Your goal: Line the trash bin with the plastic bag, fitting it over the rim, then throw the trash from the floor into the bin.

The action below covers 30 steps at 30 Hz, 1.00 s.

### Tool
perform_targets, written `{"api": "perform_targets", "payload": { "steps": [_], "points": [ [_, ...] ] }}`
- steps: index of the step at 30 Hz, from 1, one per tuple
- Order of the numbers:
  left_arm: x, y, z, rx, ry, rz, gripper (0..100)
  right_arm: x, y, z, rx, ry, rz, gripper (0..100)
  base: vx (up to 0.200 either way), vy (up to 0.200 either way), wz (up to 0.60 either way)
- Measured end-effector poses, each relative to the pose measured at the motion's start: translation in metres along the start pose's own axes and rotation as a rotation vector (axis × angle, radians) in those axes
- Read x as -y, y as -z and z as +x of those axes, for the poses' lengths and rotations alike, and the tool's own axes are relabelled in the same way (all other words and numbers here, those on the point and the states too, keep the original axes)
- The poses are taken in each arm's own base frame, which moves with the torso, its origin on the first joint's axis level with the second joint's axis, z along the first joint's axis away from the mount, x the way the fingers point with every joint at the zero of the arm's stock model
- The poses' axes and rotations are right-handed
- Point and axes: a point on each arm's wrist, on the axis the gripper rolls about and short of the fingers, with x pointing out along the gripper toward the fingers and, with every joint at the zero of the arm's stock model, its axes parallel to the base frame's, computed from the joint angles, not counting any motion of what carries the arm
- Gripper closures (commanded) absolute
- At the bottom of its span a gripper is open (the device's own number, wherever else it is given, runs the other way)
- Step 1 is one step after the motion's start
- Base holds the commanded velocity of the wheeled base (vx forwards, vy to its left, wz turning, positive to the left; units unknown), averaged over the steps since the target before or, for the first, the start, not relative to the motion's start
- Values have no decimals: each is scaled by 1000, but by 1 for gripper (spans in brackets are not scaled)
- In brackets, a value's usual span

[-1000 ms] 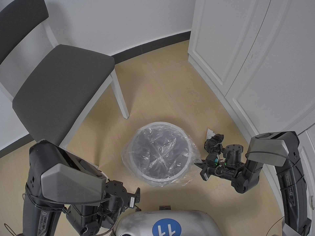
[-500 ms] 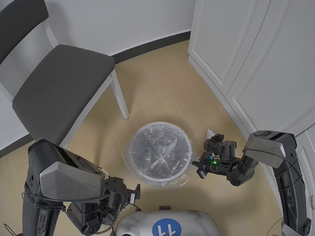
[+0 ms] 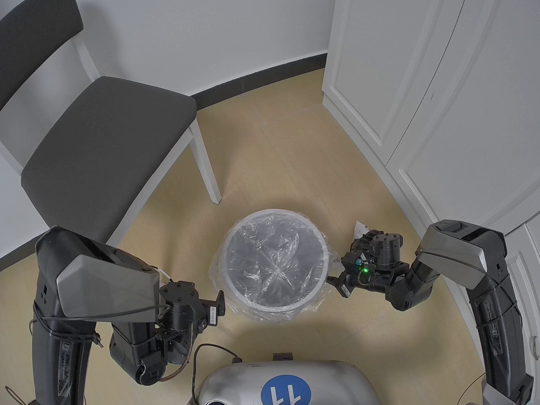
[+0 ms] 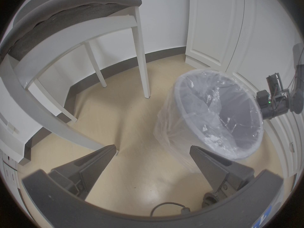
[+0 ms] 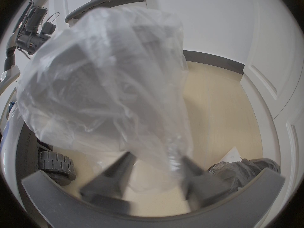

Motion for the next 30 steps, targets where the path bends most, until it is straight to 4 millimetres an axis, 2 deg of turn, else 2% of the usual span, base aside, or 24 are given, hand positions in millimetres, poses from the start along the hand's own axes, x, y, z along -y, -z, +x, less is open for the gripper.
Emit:
{"api": "perform_targets", "payload": {
  "steps": [7, 17, 22, 30],
  "points": [
    [-10, -14, 4, 40, -34, 49, 0, 1, 0, -13, 61, 52, -20, 0, 0, 0, 0],
    [-4, -35, 18, 92, -37, 68, 0, -6, 0, -30, 46, 42, -30, 0, 0, 0, 0],
    [9, -43, 22, 92, -15, 97, 0, -9, -4, -36, 38, 34, -47, 0, 0, 0, 0],
    [54, -58, 22, 82, 55, 186, 0, -9, -7, -38, 37, 31, -53, 0, 0, 0, 0]
  ]
}}
